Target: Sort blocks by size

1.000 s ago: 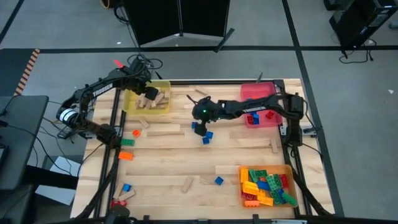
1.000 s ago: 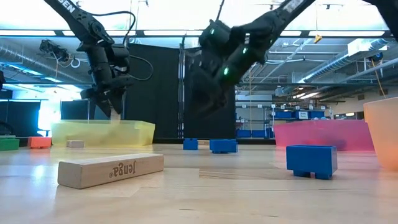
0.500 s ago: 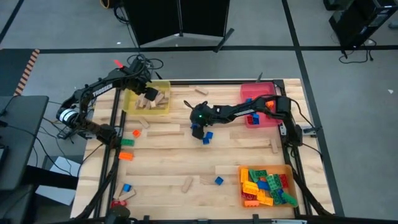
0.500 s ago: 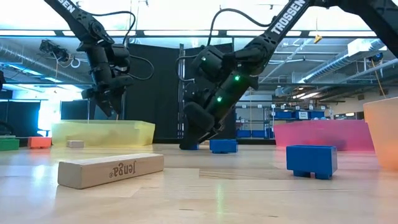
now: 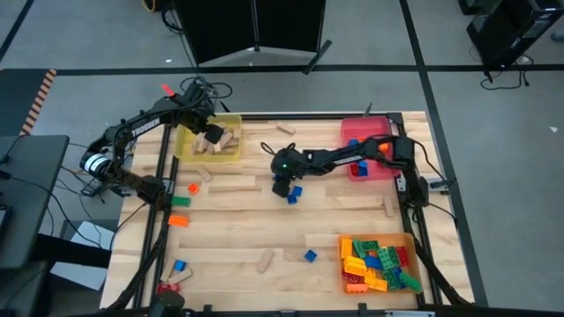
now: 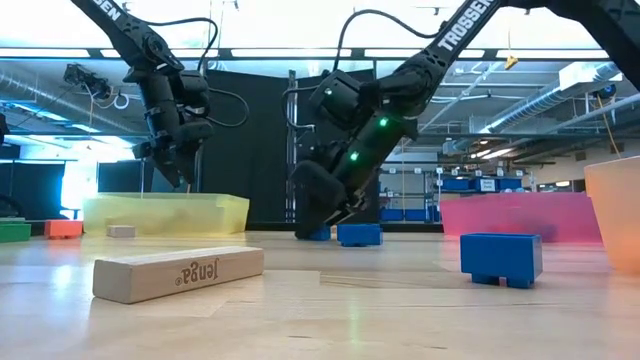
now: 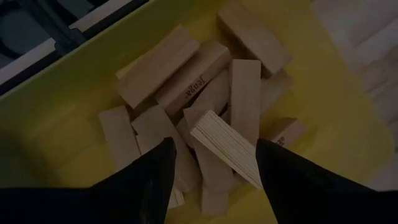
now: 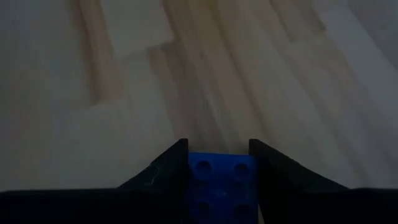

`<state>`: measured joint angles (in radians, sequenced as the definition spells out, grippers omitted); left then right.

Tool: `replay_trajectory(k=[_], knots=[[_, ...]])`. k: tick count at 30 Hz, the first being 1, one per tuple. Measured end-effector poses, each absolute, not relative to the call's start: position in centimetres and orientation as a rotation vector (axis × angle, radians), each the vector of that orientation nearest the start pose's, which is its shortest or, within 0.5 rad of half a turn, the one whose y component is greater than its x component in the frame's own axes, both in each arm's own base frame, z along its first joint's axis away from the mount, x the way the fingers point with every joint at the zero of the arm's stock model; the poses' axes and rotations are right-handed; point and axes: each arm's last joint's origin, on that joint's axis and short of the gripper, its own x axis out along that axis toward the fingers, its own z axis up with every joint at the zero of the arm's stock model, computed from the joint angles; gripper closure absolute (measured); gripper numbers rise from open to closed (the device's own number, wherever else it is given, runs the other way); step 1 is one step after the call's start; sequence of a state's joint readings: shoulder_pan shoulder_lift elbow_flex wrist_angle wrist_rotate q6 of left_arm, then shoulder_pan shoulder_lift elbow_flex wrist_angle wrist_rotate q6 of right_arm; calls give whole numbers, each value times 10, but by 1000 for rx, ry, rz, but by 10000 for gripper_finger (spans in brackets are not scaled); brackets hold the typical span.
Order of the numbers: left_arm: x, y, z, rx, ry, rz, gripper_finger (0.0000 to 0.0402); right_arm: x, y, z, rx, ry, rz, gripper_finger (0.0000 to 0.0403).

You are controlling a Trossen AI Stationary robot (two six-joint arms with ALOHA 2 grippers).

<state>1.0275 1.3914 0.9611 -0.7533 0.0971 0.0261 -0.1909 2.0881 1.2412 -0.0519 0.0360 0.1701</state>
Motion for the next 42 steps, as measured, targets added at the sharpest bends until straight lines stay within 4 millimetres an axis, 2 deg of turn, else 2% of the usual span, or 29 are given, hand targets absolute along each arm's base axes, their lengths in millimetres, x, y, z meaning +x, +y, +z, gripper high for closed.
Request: replay_trajectory(k=[3, 8, 15, 20, 23, 29, 32, 37, 42], knots=[[135, 219, 226, -630, 1044, 801, 172, 405, -81, 128, 244, 874, -329, 247], [135, 219, 226, -630, 1044, 801, 172, 387, -92, 183, 287, 788, -499, 247], [136, 219, 227, -626, 1035, 806, 172, 334, -108, 241, 374, 794, -806, 234], [134, 218, 226, -622, 1062, 829, 172, 294, -118, 260, 461, 845, -1034, 239], [134, 218, 226, -630, 1069, 831, 172, 271, -120, 258, 511, 860, -1142, 240], [131, 214, 228, -681, 1070, 856, 172, 222, -109, 228, 662, 851, -1244, 240], [128, 209, 235, -672, 1049, 865, 172, 200, -99, 217, 735, 826, -1274, 240], [122, 199, 254, -664, 955, 913, 172, 171, -88, 202, 822, 778, -1335, 236], [116, 189, 269, -650, 880, 937, 172, 156, -83, 190, 872, 785, -1345, 217]])
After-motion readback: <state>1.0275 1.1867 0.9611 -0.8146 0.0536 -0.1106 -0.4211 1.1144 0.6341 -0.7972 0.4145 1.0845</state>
